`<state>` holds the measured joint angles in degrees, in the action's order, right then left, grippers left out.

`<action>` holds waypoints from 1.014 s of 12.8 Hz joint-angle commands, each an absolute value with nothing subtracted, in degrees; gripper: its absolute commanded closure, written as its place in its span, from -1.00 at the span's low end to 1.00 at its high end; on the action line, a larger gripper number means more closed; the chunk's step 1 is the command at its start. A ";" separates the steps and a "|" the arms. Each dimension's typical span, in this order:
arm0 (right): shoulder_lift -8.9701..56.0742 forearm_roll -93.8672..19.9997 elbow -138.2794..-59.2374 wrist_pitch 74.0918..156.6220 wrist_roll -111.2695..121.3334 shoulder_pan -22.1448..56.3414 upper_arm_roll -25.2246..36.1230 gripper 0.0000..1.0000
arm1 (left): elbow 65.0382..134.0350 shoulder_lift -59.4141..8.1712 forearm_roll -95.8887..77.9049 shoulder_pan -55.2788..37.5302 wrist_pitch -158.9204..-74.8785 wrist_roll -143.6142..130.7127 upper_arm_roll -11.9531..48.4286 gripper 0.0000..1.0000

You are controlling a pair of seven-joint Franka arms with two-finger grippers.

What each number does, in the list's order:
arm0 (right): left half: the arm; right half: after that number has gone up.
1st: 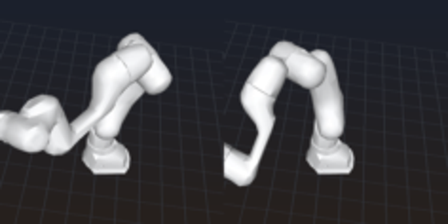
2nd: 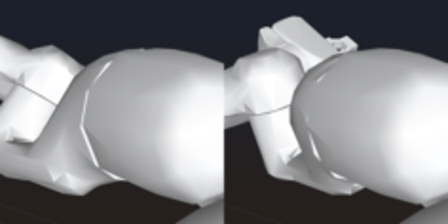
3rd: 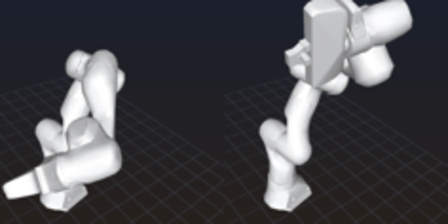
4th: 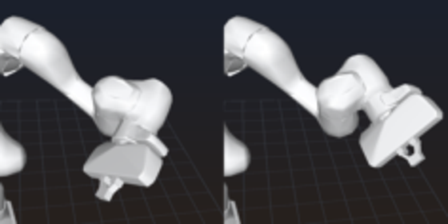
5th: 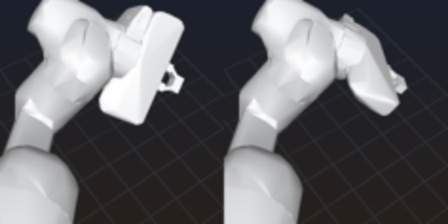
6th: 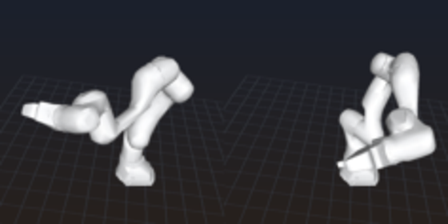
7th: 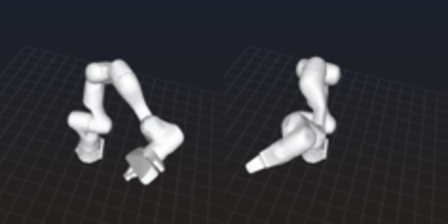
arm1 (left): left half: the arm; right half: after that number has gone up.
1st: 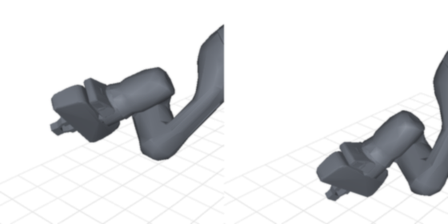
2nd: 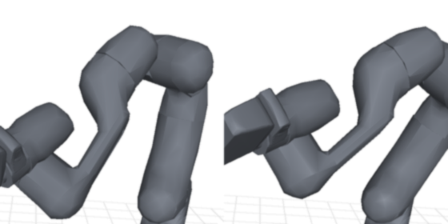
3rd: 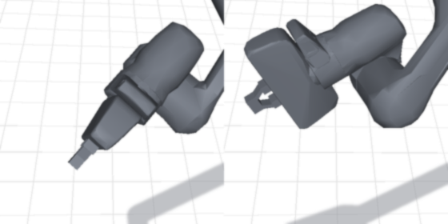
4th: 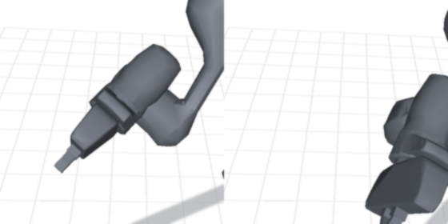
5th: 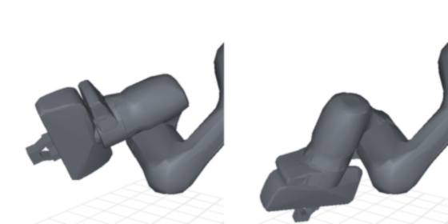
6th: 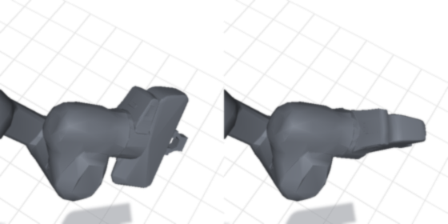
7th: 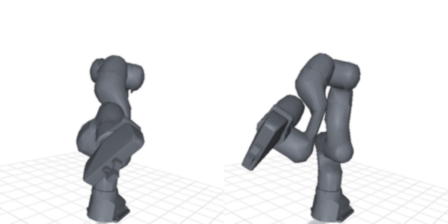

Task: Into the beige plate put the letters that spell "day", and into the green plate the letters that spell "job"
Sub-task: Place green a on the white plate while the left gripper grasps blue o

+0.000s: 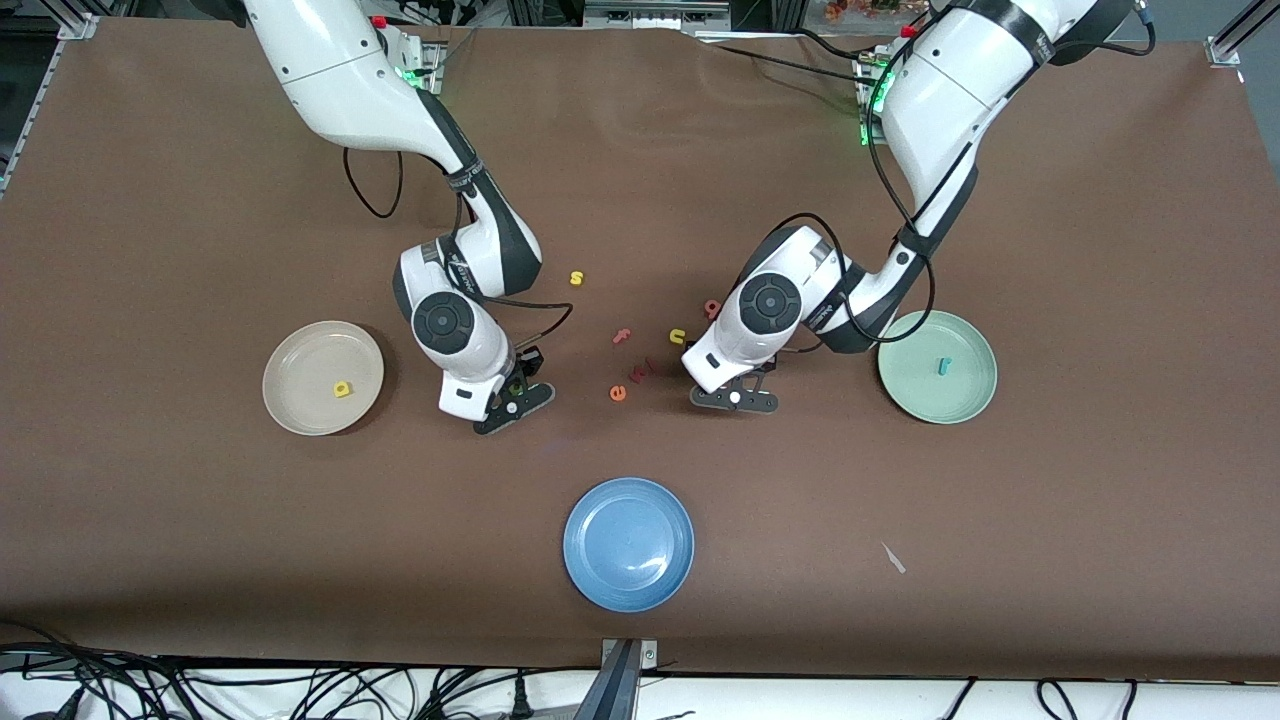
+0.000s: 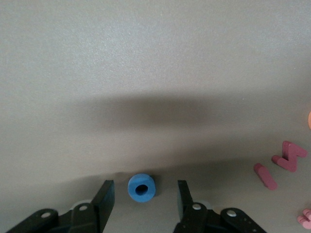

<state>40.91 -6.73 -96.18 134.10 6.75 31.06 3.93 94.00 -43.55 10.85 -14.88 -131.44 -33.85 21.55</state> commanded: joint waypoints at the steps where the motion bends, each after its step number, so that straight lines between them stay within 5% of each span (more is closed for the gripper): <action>1: 40.17 -7.99 -92.30 126.16 6.16 29.45 4.83 0.83 | 93.25 -44.47 12.66 -15.64 -131.75 -34.80 21.01 -0.18; 4: 39.81 -8.53 -86.94 116.31 4.50 24.01 5.89 0.83 | 93.87 -44.47 12.66 -15.64 -131.75 -34.98 21.01 -0.18; 8: 39.73 -8.44 -87.10 113.74 1.85 16.63 5.98 0.83 | 93.95 -44.56 12.66 -15.64 -131.75 -34.98 21.01 -0.17; 11: 39.55 -8.44 -87.10 107.51 -0.26 11.52 6.06 0.97 | 93.96 -44.82 12.66 -15.64 -131.75 -35.07 21.01 0.11; 13: 39.20 -8.44 -87.01 102.07 0.62 10.90 8.25 0.92 | 93.87 -45.17 12.66 -15.64 -131.75 -35.07 21.01 0.47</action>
<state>39.94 -7.63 -87.16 106.66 1.16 11.46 7.33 94.14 -44.86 10.85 -15.10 -131.45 -33.85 21.42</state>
